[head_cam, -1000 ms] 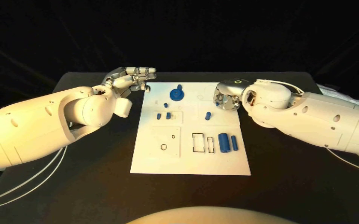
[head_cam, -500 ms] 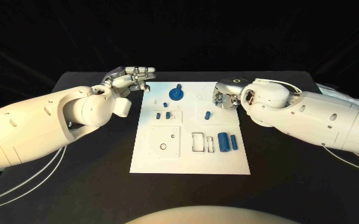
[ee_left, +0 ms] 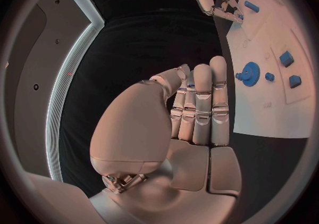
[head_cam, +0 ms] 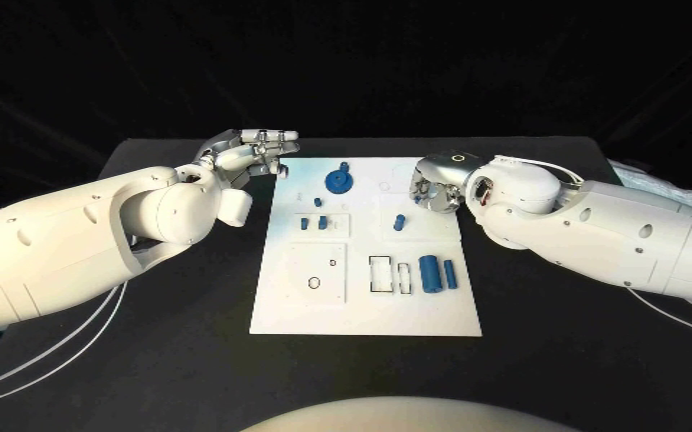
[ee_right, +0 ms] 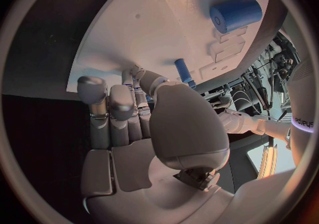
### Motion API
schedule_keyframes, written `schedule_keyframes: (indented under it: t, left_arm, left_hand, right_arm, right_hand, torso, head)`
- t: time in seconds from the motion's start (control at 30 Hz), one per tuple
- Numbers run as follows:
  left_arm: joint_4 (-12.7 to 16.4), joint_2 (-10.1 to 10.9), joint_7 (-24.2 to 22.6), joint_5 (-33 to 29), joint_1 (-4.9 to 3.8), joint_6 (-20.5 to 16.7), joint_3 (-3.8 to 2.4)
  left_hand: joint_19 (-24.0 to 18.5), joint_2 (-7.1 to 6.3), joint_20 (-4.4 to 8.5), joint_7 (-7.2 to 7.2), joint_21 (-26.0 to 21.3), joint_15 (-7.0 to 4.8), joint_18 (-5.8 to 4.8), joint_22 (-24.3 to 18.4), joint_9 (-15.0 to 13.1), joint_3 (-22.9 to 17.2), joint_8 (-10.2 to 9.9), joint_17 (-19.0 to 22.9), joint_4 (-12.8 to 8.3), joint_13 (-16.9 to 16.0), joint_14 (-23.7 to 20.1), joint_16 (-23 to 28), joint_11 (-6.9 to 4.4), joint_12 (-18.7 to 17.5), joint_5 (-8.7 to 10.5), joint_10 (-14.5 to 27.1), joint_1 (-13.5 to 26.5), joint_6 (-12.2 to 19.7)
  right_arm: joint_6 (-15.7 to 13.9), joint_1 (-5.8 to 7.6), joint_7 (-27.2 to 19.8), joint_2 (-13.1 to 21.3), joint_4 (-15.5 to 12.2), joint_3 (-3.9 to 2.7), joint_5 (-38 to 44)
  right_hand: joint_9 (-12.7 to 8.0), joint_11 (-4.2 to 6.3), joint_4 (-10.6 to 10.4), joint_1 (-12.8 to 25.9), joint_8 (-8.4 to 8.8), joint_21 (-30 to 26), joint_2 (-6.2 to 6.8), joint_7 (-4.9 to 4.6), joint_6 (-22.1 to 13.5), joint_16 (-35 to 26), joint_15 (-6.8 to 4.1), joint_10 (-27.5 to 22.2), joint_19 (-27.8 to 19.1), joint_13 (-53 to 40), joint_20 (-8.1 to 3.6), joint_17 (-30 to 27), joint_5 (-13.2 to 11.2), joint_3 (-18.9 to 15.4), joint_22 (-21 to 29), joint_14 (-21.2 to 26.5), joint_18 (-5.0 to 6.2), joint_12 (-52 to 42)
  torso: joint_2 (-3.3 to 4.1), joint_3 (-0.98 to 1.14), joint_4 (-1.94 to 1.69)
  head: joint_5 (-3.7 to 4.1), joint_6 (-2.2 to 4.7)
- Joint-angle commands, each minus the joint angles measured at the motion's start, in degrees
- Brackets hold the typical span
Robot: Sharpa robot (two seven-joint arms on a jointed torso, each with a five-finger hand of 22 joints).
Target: Assemble the parts on the task board
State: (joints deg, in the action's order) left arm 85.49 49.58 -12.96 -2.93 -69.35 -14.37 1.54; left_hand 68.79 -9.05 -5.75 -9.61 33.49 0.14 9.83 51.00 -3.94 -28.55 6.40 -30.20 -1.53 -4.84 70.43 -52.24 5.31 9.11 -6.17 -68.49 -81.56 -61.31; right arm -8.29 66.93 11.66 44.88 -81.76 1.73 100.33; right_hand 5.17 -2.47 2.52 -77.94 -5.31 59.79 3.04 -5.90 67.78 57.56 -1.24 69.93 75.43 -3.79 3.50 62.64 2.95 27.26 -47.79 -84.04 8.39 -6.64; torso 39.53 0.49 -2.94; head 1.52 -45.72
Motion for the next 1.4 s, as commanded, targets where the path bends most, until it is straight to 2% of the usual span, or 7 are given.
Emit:
schedule_keyframes:
  t: [0.03,0.6,0.9,1.07,1.17,1.33,1.4]
  left_arm:
    - [0.1,0.1,0.0,0.3,0.01,0.1,-0.03]
    - [0.1,0.2,0.2,0.3,0.13,0.4,-0.01]
    - [0.2,0.3,0.2,0.3,0.19,0.4,0.00]
    - [0.4,0.2,0.1,0.3,0.22,0.6,0.00]
    - [0.4,0.2,0.1,0.3,0.24,0.7,0.00]
    - [0.6,0.1,0.1,0.3,0.26,0.7,0.00]
    - [0.7,0.1,0.1,0.3,0.26,0.7,0.00]
  left_hand:
    - [-0.3,0.42,0.04,-0.24,-0.2,0.00,0.66,-0.1,0.1,0.0,0.1,0.1,-0.4,-0.1,-0.3,0.2,0.02,0.3,-0.33,0.5,-0.2,0.1]
    - [-0.3,0.39,0.03,-0.34,-0.2,0.04,0.64,-0.1,0.1,0.0,0.0,0.1,-0.5,0.0,-0.4,0.3,0.10,0.3,-0.35,0.6,-0.2,0.2]
    - [-0.3,0.37,0.02,-0.38,-0.3,0.07,0.63,-0.1,0.1,0.0,0.0,0.1,-0.5,0.0,-0.4,0.3,0.15,0.3,-0.35,0.7,-0.2,0.3]
    - [-0.3,0.37,0.02,-0.38,-0.3,0.07,0.63,-0.1,0.1,0.0,0.0,0.1,-0.5,0.0,-0.4,0.3,0.15,0.3,-0.35,0.7,-0.2,0.3]
    - [-0.3,0.37,0.01,-0.42,-0.3,0.10,0.62,-0.1,0.1,0.0,0.0,0.1,-0.6,0.0,-0.4,0.3,0.18,0.3,-0.35,0.8,-0.1,0.3]
    - [-0.3,0.37,0.01,-0.42,-0.3,0.10,0.62,-0.1,0.1,0.0,0.0,0.1,-0.6,0.0,-0.4,0.3,0.18,0.3,-0.35,0.8,-0.1,0.3]
    - [-0.3,0.37,0.01,-0.42,-0.3,0.10,0.62,-0.1,0.1,0.0,0.0,0.1,-0.6,0.0,-0.4,0.3,0.18,0.3,-0.35,0.8,-0.1,0.3]
  right_arm:
    - [-2.8,-0.08,0.5,0.5,-0.9,-0.09,0.8]
    - [-5.4,0.41,0.5,4.0,-6.6,-0.93,-1.0]
    - [-5.9,1.05,0.6,5.7,-13.2,-1.25,-2.8]
    - [-5.9,0.99,0.0,4.5,-16.1,-1.29,-3.8]
    - [-5.7,0.65,-0.4,3.4,-17.1,-1.28,-4.1]
    - [-4.8,-0.54,-1.1,0.8,-17.0,-1.05,-4.3]
    - [-4.4,-1.25,-1.3,-0.3,-16.6,-0.90,-4.1]
  right_hand:
    - [0.3,-0.08,-0.1,0.7,-0.41,0.3,0.07,0.06,0.3,0.3,-0.52,0.1,0.5,0.1,0.02,0.0,-0.2,-0.3,-0.1,-2.5,-0.74,0.2]
    - [0.3,-0.10,-0.2,0.9,-0.44,0.5,0.08,0.07,0.4,0.5,-0.54,0.2,0.5,0.1,0.01,0.2,-0.2,-0.5,-0.4,-2.5,-0.79,0.4]
    - [0.4,-0.21,-0.2,0.9,-0.47,0.8,0.10,0.00,0.5,0.7,-0.54,0.2,0.6,0.1,0.02,0.3,-0.2,-0.5,-0.8,-2.5,-0.86,0.5]
    - [0.4,-0.32,-0.1,0.7,-0.47,1.0,-0.02,-0.15,0.5,0.9,-0.52,0.4,0.7,0.1,0.05,0.5,-0.2,-0.5,-1.0,-2.5,-0.91,0.6]
    - [0.4,-0.36,0.0,0.7,-0.46,1.1,-0.07,-0.21,0.5,0.9,-0.50,0.4,0.7,0.1,0.07,0.5,-0.2,-0.5,-1.1,-2.5,-0.92,0.6]
    - [0.5,-0.44,0.1,0.5,-0.43,1.4,-0.14,-0.33,0.5,1.2,-0.46,0.5,0.8,0.1,0.11,0.7,-0.2,-0.4,-1.4,-2.5,-0.97,0.7]
    - [0.5,-0.48,0.1,0.4,-0.42,1.4,-0.16,-0.38,0.5,1.3,-0.44,0.5,0.8,0.1,0.13,0.8,-0.2,-0.4,-1.5,-2.5,-0.98,0.8]
  torso:
    - [-0.06,-0.02,-0.05]
    - [0.01,-0.02,-0.05]
    - [-0.04,-0.07,0.03]
    - [-0.02,-0.11,-0.12]
    - [-0.06,-0.16,-0.10]
    - [-0.02,-0.20,-0.04]
    - [0.03,-0.14,-0.08]
  head:
    - [0.06,-0.01]
    - [0.15,-0.09]
    - [-0.25,0.11]
    - [-0.65,0.24]
    - [-1.35,-0.24]
    - [-1.85,-0.27]
    - [-2.21,-0.69]
